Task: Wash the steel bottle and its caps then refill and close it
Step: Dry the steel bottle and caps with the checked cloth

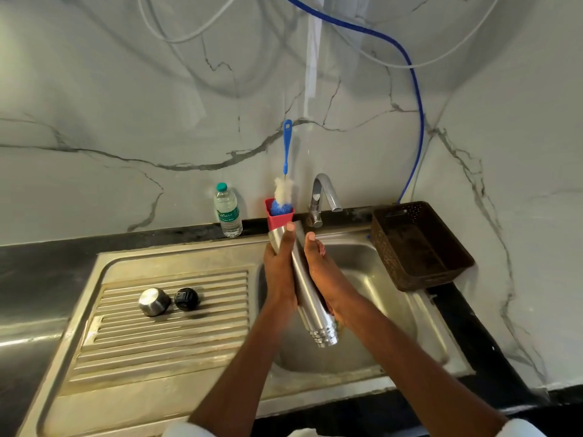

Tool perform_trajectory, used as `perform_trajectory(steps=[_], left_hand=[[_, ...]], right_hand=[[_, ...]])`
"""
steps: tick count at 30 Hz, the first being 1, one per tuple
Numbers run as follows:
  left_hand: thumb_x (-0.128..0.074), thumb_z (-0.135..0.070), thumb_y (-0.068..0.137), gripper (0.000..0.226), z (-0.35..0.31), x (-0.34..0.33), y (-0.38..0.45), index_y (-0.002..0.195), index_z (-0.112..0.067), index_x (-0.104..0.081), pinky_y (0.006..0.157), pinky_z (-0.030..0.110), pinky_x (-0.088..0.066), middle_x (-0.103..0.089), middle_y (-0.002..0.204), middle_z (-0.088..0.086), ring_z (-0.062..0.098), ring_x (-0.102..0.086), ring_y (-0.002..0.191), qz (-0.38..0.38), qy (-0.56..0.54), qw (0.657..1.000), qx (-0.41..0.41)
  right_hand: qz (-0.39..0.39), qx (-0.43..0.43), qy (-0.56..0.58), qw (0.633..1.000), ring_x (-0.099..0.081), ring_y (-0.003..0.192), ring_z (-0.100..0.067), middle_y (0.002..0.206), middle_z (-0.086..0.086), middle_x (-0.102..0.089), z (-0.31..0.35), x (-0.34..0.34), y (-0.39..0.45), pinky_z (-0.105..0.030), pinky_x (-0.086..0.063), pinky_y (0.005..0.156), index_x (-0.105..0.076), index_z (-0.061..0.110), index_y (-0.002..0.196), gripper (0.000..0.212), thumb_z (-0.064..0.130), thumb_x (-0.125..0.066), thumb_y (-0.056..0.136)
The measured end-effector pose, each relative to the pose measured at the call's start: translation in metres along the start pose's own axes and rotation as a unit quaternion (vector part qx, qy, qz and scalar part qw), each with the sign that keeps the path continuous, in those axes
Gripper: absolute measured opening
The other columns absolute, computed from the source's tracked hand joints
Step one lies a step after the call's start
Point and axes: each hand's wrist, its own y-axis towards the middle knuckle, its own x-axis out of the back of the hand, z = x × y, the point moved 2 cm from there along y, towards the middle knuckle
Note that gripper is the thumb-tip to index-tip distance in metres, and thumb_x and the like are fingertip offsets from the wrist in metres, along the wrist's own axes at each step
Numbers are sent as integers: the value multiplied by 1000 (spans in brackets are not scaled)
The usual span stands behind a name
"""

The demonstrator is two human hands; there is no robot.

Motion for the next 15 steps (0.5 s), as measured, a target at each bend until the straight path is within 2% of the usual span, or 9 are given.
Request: perform_trajectory(steps=[2, 4, 7, 9, 10, 13, 14, 15], left_hand=[[-83, -60, 81, 70, 2, 0, -1, 127, -11, -66, 82, 42, -64, -79, 107, 16, 34, -78, 97, -10, 21, 999, -33], [-82, -52, 84, 60, -6, 0, 1, 128, -15, -66, 79, 38, -64, -80, 106, 11, 29, -79, 95, 13, 41, 998, -51], [-83, -60, 76, 70, -19, 3, 12, 126, -14, -68, 80, 38, -65, -79, 108, 12, 29, -79, 96, 31, 55, 997, -49], [-82, -69, 65, 81, -25, 6, 20, 121, -12, -69, 82, 41, -65, -78, 109, 14, 30, -78, 95, 0, 59, 997, -44], [-83, -70, 64, 80, -26, 8, 22, 117, -11, -70, 81, 42, -65, -78, 105, 13, 30, -78, 92, -20, 62, 997, -42], [-84, -63, 75, 57, -31, 15, 26, 103, -15, -71, 74, 40, -63, -77, 92, 8, 25, -76, 81, -41, 57, 996, -48], [-80, -63, 76, 55, -31, 18, 28, 104, -17, -70, 73, 38, -62, -76, 93, 9, 24, -75, 81, -44, 54, 997, -36], [-76, -64, 76, 55, -30, 22, 31, 107, -19, -68, 74, 39, -62, -76, 96, 11, 23, -75, 81, -40, 51, 998, -19]], right_hand=[[-1, -11, 17, 1000, -68, 117, -20, 124, -1, -73, 4, -1, 1, -48, -52, 106, -62, 38, 132, 73, 88, -34, 88], [-3, -51, 82, 995, -73, 109, -24, 117, -8, -76, 17, 0, -1, -46, -57, 99, -64, 27, 133, 72, 79, -33, 94], [10, -124, 110, 986, -74, 104, -34, 111, -15, -77, 27, 9, 4, -48, -58, 97, -72, 18, 124, 84, 83, -31, 91], [37, -147, 118, 981, -72, 108, -37, 114, -18, -75, 28, 11, 4, -52, -56, 99, -73, 16, 123, 90, 88, -31, 87], [43, -162, 112, 979, -72, 108, -38, 114, -20, -75, 26, 11, 4, -52, -57, 99, -72, 14, 124, 93, 88, -31, 87], [76, -200, 91, 973, -75, 92, -38, 107, -23, -76, 12, 12, -4, -47, -63, 83, -70, 9, 120, 91, 83, -26, 92], [80, -205, 87, 972, -75, 90, -36, 105, -22, -76, 3, 15, -6, -45, -62, 81, -70, 10, 119, 87, 81, -28, 93], [83, -210, 86, 970, -75, 94, -36, 108, -21, -76, -8, 19, -9, -45, -61, 86, -71, 10, 120, 85, 80, -31, 93]])
